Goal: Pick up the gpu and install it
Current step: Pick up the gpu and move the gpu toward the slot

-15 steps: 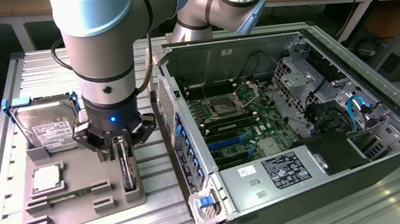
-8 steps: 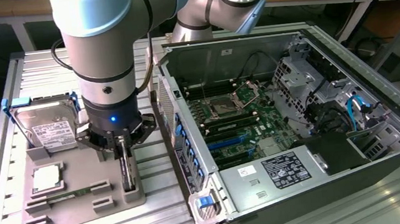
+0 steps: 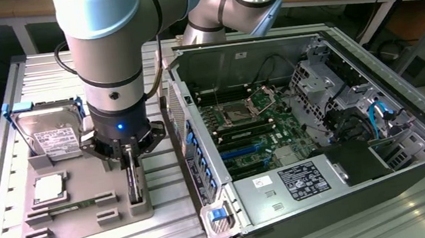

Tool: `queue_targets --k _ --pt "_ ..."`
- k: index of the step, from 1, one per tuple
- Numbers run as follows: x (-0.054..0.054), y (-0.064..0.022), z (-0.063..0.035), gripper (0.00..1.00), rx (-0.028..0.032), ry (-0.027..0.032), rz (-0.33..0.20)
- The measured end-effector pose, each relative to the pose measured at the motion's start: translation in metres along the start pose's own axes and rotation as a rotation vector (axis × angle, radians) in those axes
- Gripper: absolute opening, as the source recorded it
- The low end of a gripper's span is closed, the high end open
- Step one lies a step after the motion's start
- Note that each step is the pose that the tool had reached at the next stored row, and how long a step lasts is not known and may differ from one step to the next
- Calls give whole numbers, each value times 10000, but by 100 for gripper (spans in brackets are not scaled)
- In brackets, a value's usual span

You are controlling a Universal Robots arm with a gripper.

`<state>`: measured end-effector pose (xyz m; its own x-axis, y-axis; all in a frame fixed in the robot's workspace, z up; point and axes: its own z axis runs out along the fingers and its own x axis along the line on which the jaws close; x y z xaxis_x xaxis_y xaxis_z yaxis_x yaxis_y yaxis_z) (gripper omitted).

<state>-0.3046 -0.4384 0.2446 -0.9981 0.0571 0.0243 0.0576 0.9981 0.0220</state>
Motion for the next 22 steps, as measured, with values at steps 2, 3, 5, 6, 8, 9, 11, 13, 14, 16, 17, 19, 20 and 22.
queue_targets --k 2,3,5,6,8,9,11,13,14,16,17,19,20,22 --pt "0 0 0 27 0 0 0" --pt "0 0 0 27 0 0 0" --pt "0 0 1 27 0 0 0" --pt "0 0 1 27 0 0 0" --pt "0 0 1 27 0 0 0" --pt "0 0 1 27 0 0 0" --pt "0 0 1 27 0 0 0" --pt "0 0 1 27 0 0 0" --pt "0 0 1 27 0 1 0" --pt "0 0 1 27 0 0 0" --pt "0 0 1 27 -1 -1 0" --pt "0 0 1 27 -3 -3 0" --pt "0 0 0 27 -4 -4 0" --pt "0 0 -11 27 0 0 0"
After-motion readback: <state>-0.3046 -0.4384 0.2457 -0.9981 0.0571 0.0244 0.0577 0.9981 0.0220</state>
